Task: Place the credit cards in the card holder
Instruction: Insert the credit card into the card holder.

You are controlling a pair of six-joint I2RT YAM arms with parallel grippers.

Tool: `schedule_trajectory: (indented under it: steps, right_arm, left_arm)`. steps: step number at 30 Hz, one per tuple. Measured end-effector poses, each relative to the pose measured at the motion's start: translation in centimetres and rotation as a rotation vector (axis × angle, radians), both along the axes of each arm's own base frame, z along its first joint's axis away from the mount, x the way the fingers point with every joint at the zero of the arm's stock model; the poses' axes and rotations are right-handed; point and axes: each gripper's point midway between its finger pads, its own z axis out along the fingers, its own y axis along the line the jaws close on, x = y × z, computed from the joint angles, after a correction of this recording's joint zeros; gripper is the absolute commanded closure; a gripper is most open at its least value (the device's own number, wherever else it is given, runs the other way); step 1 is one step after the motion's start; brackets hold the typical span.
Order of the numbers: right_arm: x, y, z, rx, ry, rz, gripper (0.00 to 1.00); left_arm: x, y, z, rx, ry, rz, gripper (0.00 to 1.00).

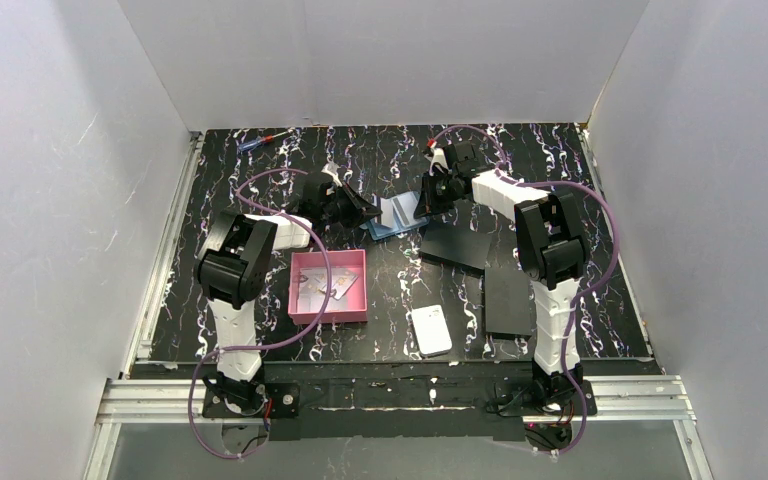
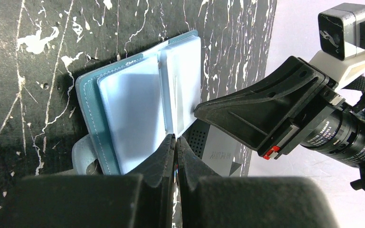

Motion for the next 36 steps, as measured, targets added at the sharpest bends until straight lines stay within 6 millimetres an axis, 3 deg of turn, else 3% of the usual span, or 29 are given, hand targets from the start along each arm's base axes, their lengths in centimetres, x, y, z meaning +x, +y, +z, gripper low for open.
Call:
schedule_trajectory:
  steps: [21,36]
  right_arm:
    - [0.0,0.0,0.0,0.0,0.002,0.004,0.99]
    - [0.0,0.0,0.0,0.0,0.002,0.004,0.99]
  left_arm:
    - [0.0,-0.4,0.2,-0.025,0.018,0.012,1.0]
    - [-0.1,-0.4,-1.1,-0.024,0.047,0.018,1.0]
